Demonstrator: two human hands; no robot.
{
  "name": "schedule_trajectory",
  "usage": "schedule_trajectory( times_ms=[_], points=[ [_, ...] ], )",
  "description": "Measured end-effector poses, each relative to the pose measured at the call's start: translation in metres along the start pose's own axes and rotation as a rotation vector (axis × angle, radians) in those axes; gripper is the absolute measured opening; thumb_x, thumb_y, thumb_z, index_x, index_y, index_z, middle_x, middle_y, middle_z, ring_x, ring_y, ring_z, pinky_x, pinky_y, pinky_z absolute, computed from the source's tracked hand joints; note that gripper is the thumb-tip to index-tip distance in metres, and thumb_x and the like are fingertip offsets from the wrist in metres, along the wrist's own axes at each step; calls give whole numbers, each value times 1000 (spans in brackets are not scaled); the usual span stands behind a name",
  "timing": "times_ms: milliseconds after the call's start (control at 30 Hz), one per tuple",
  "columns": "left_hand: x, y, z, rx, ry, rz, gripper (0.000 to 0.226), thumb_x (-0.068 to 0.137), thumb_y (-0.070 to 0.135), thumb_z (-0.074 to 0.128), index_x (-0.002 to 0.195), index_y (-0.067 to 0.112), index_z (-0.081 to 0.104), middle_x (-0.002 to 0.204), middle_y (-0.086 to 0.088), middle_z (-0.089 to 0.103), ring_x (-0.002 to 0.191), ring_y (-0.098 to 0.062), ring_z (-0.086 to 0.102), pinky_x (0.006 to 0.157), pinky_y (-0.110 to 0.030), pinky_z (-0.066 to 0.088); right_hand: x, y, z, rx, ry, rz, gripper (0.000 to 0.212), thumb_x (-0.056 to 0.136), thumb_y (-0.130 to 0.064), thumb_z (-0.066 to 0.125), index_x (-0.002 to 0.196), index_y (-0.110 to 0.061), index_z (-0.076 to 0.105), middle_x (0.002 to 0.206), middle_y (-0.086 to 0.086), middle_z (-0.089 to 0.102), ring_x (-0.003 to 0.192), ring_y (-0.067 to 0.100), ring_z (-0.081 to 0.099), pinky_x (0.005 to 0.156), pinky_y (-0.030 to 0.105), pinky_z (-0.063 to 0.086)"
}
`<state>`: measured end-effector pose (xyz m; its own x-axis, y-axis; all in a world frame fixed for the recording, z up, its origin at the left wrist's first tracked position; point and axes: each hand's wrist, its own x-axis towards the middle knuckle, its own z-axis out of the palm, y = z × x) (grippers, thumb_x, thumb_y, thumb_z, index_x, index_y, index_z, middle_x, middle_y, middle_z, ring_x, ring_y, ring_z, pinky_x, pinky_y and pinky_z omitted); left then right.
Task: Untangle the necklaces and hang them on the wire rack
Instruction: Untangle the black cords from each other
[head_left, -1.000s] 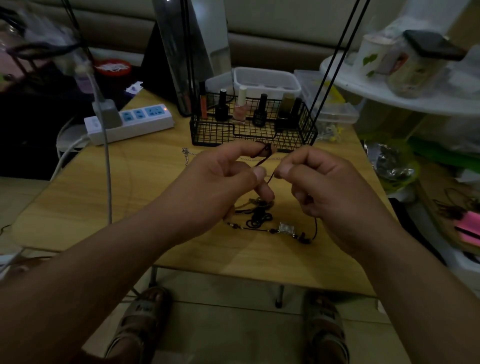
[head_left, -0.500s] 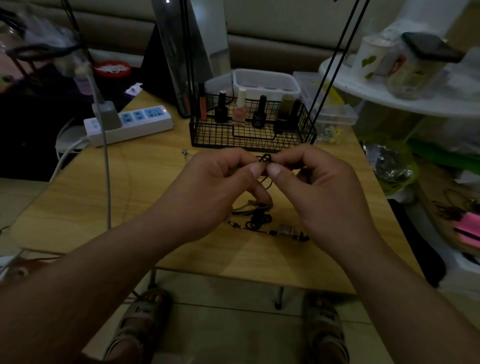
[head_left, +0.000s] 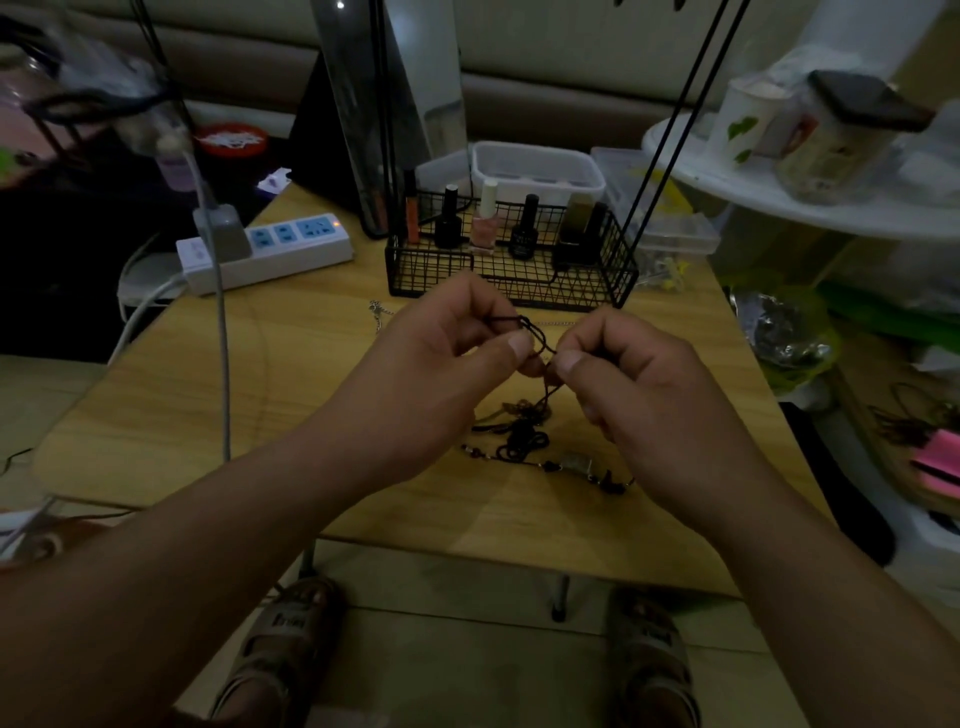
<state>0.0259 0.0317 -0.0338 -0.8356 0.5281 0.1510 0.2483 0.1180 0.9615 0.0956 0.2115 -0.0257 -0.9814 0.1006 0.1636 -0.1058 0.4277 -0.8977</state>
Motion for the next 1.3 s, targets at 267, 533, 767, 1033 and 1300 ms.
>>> schedule_trajectory(
  times_ms=[267,533,767,1033,1300],
  points=[
    [1,0,1,-40,7,-1,4,101,16,63,102,12,64,91,-5,77,52,-1,53,52,-18,43,-3,1,-1,-67,0,-96,15,97,-18,65,82,-22,65,78,1,65,73,20,60,61,33,48],
    [0,0,4,29,-2,29,5,97,9,64,94,14,63,86,-4,75,53,4,59,51,-12,44,1,2,2,-37,71,22,11,98,-30,61,90,-23,65,71,-14,59,58,1,47,49,13,38],
    [-1,-4,6,78,-7,57,7,95,10,64,96,17,61,70,2,67,52,0,55,52,-17,44,-4,0,9,-96,86,0,8,91,-25,73,84,-26,69,60,-16,57,52,3,46,46,13,35],
    [0,-4,7,32,45,61,10,99,7,60,98,17,58,76,-3,71,52,-2,55,51,-21,43,-3,0,11,-74,104,16,11,95,-25,69,84,-25,71,59,-14,58,51,1,47,46,13,36],
    [0,-3,7,-118,70,21,11,99,4,61,101,14,59,95,-11,67,55,-8,48,48,-29,45,-5,-2,12,-90,76,-6,11,94,-21,69,84,-24,69,67,-20,61,55,1,51,50,13,41]
  ],
)
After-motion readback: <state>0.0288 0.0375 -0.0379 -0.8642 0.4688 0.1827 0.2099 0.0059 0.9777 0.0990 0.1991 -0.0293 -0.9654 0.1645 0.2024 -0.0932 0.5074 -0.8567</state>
